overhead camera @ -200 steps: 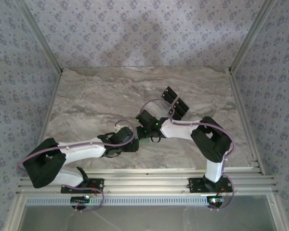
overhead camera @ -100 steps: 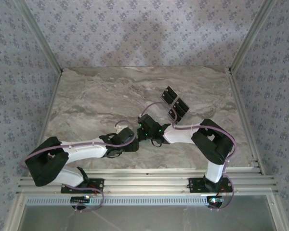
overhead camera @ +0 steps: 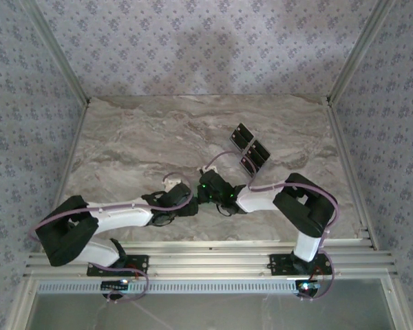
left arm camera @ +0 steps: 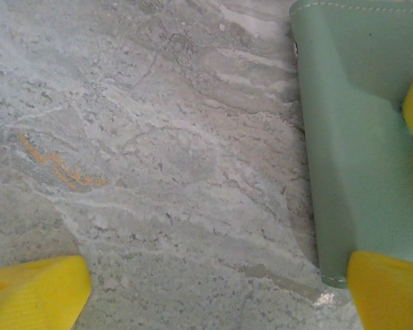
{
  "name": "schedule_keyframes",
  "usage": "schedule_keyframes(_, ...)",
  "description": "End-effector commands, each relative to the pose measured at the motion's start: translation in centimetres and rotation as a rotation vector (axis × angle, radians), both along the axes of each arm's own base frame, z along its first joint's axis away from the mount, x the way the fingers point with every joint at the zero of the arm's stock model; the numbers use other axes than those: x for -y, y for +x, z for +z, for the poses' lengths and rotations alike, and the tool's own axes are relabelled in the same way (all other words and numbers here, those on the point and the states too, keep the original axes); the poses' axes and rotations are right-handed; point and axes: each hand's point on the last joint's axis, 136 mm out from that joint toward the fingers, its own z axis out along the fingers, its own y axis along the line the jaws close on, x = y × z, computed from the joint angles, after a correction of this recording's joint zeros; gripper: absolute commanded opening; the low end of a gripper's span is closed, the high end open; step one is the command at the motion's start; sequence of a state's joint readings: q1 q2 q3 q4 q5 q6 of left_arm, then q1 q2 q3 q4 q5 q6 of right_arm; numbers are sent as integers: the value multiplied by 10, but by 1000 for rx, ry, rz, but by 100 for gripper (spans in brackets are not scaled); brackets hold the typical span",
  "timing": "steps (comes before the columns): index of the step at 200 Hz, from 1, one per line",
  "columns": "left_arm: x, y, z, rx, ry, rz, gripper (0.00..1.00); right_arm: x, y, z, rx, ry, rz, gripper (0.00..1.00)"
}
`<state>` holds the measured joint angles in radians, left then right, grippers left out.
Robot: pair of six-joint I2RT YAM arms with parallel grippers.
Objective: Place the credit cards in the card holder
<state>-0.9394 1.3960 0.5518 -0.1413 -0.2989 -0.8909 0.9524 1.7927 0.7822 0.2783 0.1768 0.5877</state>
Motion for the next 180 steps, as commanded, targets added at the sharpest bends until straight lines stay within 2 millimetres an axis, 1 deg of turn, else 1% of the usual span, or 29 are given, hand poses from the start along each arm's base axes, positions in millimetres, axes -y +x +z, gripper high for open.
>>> schedule_keyframes(1,1,-11,-23,-62,-39,7,99,137,-104,-120,-393,-554,-9,0)
schedule_keyframes(37,-3,-9,-16,-44,-37,23,99,145,-112,-127,-378,-578,-37,0)
schedule_keyframes(62,-6,-8,-11,-30,-40,35,99,153,-117,-129,-359,-606,-61,0)
schedule_keyframes(93,-11,-9,-8,-25,-37,51,99,158,-122,-129,-345,-621,-79,0)
schedule_keyframes(164,-37,-12,-8,-50,23,132,99,162,-129,-124,-308,-639,-88,0)
schedule_keyframes(180,-38,-12,-8,-53,26,135,99,164,-136,-135,-322,-660,-77,0)
